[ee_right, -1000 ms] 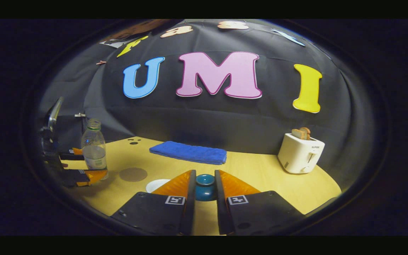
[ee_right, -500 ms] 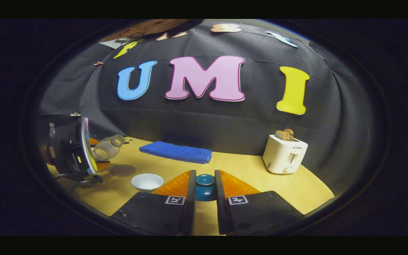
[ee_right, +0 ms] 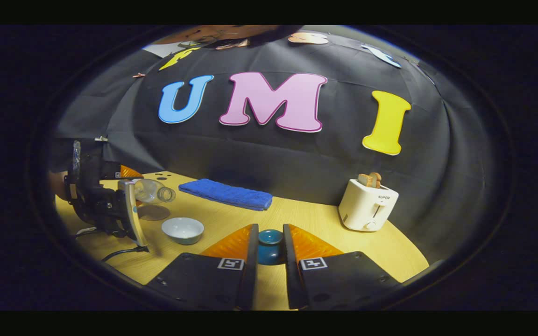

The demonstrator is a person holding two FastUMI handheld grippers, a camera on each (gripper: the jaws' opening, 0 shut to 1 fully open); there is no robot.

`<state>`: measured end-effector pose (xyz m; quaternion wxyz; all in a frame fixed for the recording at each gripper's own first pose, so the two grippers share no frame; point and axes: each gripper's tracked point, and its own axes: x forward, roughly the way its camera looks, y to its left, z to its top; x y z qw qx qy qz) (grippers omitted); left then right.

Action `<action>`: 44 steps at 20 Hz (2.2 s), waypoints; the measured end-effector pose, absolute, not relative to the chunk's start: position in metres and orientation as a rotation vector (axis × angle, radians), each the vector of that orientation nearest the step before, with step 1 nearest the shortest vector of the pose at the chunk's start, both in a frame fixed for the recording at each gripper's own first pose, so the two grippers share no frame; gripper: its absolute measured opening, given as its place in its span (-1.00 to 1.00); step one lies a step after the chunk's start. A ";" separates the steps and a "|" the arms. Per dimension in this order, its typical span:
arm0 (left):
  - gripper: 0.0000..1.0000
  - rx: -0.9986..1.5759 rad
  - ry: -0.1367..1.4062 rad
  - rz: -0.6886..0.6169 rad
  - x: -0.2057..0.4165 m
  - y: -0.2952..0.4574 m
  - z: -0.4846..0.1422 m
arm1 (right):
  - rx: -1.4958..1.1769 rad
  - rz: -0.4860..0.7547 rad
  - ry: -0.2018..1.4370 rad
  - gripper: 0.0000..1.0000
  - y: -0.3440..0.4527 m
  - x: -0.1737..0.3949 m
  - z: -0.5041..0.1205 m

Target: Open the teacup lid with one hand, grasp the water bottle and pour water into the teacup with the other hand; after pouring, place the water bottle on the coaster and then close the teacup lid.

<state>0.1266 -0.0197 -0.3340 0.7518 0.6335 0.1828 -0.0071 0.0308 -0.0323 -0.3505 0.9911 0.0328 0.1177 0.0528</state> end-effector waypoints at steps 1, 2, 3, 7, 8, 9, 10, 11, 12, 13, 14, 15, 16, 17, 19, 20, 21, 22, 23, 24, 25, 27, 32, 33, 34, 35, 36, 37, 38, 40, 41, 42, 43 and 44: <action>0.48 1.410 0.396 -0.015 0.128 -0.019 -0.334 | 0.065 0.111 0.236 -0.42 -0.032 0.030 -0.352; 0.48 1.434 0.394 -0.015 0.129 -0.016 -0.333 | 0.063 0.113 0.236 -0.42 -0.031 0.029 -0.352; 0.48 1.457 0.391 -0.015 0.130 -0.014 -0.333 | 0.061 0.115 0.235 -0.51 -0.031 0.029 -0.352; 0.48 1.536 0.373 -0.002 0.141 -0.001 -0.327 | 0.052 0.116 0.231 -0.42 -0.031 0.029 -0.353; 0.48 1.556 0.363 -0.001 0.143 -0.002 -0.324 | 0.049 0.116 0.230 -0.42 -0.031 0.028 -0.353; 0.48 1.570 0.356 -0.002 0.145 -0.002 -0.322 | 0.046 0.116 0.231 -0.42 -0.031 0.028 -0.354; 0.47 1.582 0.351 -0.005 0.147 -0.001 -0.320 | 0.047 0.116 0.232 -0.42 -0.031 0.027 -0.354; 0.48 1.592 0.347 -0.007 0.148 -0.001 -0.320 | 0.049 0.116 0.232 -0.53 -0.031 0.027 -0.355; 0.48 1.598 0.346 -0.009 0.148 0.000 -0.318 | 0.049 0.115 0.230 -0.51 -0.031 0.026 -0.353; 0.48 1.607 0.344 -0.010 0.148 0.000 -0.317 | 0.048 0.113 0.227 -0.42 -0.032 0.026 -0.352; 0.48 1.617 0.339 -0.009 0.149 0.000 -0.315 | 0.043 0.110 0.226 -0.42 -0.033 0.026 -0.352; 0.48 1.628 0.333 -0.008 0.150 0.000 -0.313 | 0.039 0.110 0.224 -0.42 -0.034 0.025 -0.352; 0.48 1.636 0.329 -0.007 0.150 0.001 -0.314 | 0.035 0.110 0.225 -0.53 -0.034 0.025 -0.352; 0.48 1.643 0.326 -0.006 0.151 0.001 -0.313 | 0.034 0.110 0.224 -0.53 -0.034 0.024 -0.352; 0.48 1.657 0.321 -0.006 0.151 0.001 -0.311 | 0.031 0.108 0.224 -0.53 -0.035 0.023 -0.352; 0.48 1.663 0.317 -0.005 0.151 0.001 -0.310 | 0.029 0.107 0.224 -0.51 -0.034 0.023 -0.352; 0.48 1.667 0.313 -0.004 0.151 0.001 -0.310 | 0.029 0.106 0.224 -0.53 -0.035 0.022 -0.353; 0.48 1.673 0.308 -0.004 0.151 0.001 -0.309 | 0.029 0.106 0.224 -0.53 -0.035 0.021 -0.353; 0.48 1.680 0.305 -0.003 0.152 0.001 -0.309 | 0.030 0.106 0.224 -0.43 -0.034 0.021 -0.353; 0.48 1.686 0.304 -0.002 0.151 0.001 -0.307 | 0.029 0.106 0.225 -0.43 -0.035 0.020 -0.353; 0.48 1.691 0.303 -0.002 0.152 0.001 -0.306 | 0.027 0.104 0.226 -0.42 -0.035 0.020 -0.353; 0.48 1.699 0.295 -0.001 0.153 0.001 -0.305 | 0.027 0.104 0.225 -0.43 -0.035 0.019 -0.353; 0.48 1.715 0.287 0.004 0.154 0.001 -0.303 | 0.020 0.099 0.222 -0.43 -0.037 0.018 -0.352; 0.48 1.717 0.286 0.003 0.155 0.001 -0.303 | 0.019 0.098 0.223 -0.53 -0.037 0.018 -0.352; 0.48 1.721 0.282 0.004 0.155 0.001 -0.302 | 0.019 0.097 0.223 -0.43 -0.037 0.018 -0.352; 0.48 1.727 0.276 0.005 0.155 0.001 -0.301 | 0.018 0.097 0.223 -0.33 -0.037 0.018 -0.352; 0.48 1.732 0.269 0.006 0.155 0.001 -0.300 | 0.017 0.098 0.223 -0.53 -0.036 0.018 -0.352; 0.48 1.736 0.264 0.005 0.156 0.000 -0.300 | 0.016 0.097 0.222 -0.43 -0.036 0.017 -0.352; 0.48 1.741 0.259 0.007 0.157 0.001 -0.299 | 0.015 0.098 0.222 -0.42 -0.036 0.017 -0.352; 0.48 1.744 0.249 0.007 0.158 0.001 -0.297 | 0.008 0.096 0.220 -0.43 -0.037 0.017 -0.352; 0.48 1.747 0.246 0.010 0.159 0.001 -0.298 | 0.002 0.089 0.220 -0.33 -0.039 0.017 -0.352; 0.48 1.755 0.237 0.016 0.159 0.001 -0.296 | -0.001 0.087 0.219 -0.42 -0.039 0.016 -0.352; 0.47 1.764 0.232 0.017 0.159 0.000 -0.295 | -0.002 0.084 0.218 -0.42 -0.040 0.016 -0.351; 0.47 1.775 0.223 0.021 0.160 0.000 -0.292 | -0.002 0.085 0.217 -0.42 -0.040 0.017 -0.350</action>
